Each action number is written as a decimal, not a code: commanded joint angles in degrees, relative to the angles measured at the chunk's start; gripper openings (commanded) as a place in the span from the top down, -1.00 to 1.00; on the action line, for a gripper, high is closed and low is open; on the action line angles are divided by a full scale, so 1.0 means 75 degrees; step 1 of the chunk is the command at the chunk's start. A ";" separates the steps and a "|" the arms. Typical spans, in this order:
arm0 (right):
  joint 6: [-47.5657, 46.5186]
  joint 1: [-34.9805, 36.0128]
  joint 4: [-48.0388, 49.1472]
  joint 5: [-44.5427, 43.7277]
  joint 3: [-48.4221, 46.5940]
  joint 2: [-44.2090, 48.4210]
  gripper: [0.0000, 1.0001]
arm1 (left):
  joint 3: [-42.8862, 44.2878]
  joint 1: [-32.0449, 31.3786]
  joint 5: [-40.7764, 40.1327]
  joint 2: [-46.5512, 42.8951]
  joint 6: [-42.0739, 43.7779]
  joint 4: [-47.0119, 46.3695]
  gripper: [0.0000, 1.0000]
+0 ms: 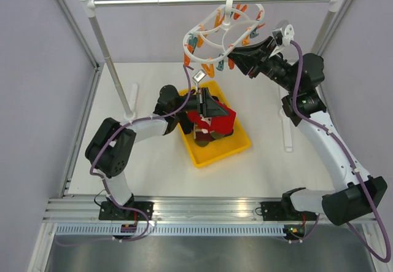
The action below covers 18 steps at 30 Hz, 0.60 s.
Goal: Remove the socks clipped to the hanger
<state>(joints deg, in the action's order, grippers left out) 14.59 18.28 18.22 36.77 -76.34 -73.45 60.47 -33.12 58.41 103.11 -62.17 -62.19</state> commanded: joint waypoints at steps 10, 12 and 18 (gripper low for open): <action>-0.0293 0.0093 -0.0120 -0.0169 -0.0287 0.0243 0.85 | -0.0164 0.0116 -0.1983 -0.0529 0.2544 0.4664 0.92; -0.0316 0.0093 -0.0155 -0.0169 -0.0298 0.0242 0.85 | -0.0176 0.0116 -0.2384 -0.0599 0.2746 0.5196 0.90; -0.0363 0.0129 -0.0226 -0.0181 -0.0310 0.0207 0.85 | -0.0585 0.0116 -0.3275 -0.0787 0.2899 0.6123 0.57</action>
<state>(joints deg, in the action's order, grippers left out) 13.08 18.72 16.64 35.33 -76.34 -72.60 57.49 -32.40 39.33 100.22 -44.31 -22.35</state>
